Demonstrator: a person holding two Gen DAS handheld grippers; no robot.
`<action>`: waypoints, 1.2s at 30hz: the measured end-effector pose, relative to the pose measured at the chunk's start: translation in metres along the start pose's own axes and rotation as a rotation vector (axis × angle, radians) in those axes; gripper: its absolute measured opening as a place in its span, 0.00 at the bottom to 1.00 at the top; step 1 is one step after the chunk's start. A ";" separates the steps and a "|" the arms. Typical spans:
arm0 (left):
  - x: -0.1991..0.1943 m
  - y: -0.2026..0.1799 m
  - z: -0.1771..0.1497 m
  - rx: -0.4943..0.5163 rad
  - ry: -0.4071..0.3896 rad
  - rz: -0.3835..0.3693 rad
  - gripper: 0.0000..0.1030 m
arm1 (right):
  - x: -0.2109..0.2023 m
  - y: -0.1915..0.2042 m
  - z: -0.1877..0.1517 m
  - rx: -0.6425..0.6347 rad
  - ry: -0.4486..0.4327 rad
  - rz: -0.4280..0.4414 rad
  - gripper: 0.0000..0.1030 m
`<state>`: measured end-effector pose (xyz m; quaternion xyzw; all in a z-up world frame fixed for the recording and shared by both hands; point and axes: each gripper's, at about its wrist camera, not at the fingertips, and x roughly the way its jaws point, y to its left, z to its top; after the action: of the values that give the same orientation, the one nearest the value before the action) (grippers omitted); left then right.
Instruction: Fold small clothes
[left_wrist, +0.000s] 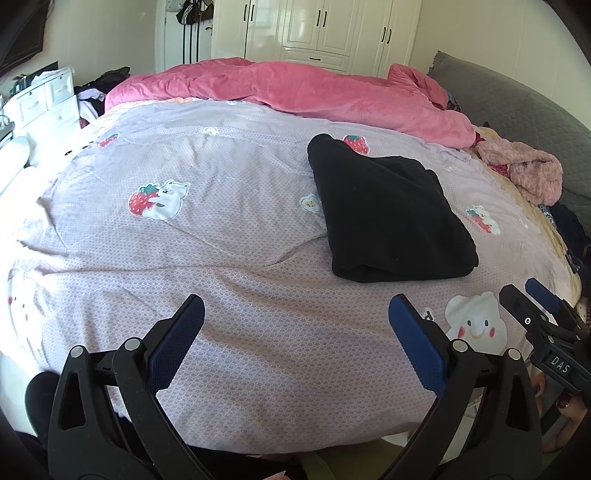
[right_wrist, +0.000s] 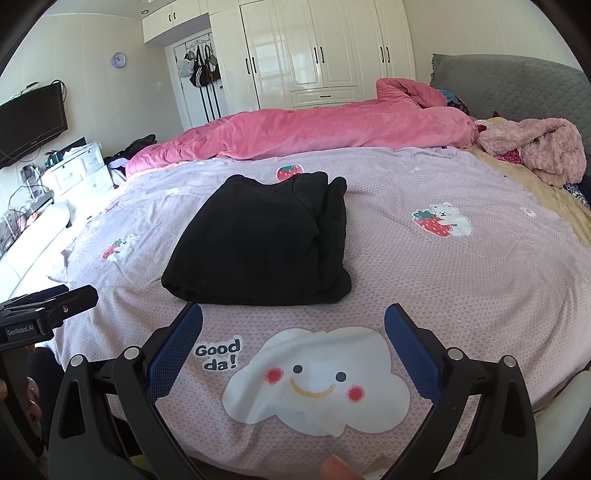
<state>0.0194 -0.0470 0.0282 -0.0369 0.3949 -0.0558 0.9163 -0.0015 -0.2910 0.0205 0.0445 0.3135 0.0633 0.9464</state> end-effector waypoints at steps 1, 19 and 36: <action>0.000 0.000 0.000 0.000 -0.001 0.000 0.91 | 0.000 0.000 0.000 0.000 -0.001 0.000 0.96; -0.001 -0.002 -0.001 0.007 0.006 0.012 0.91 | 0.000 -0.002 0.000 0.006 0.004 -0.003 0.96; 0.000 0.000 0.000 0.010 0.010 0.028 0.91 | 0.002 -0.003 0.002 0.008 0.007 -0.011 0.96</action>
<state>0.0197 -0.0474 0.0283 -0.0267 0.3999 -0.0451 0.9151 0.0017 -0.2941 0.0199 0.0461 0.3172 0.0570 0.9455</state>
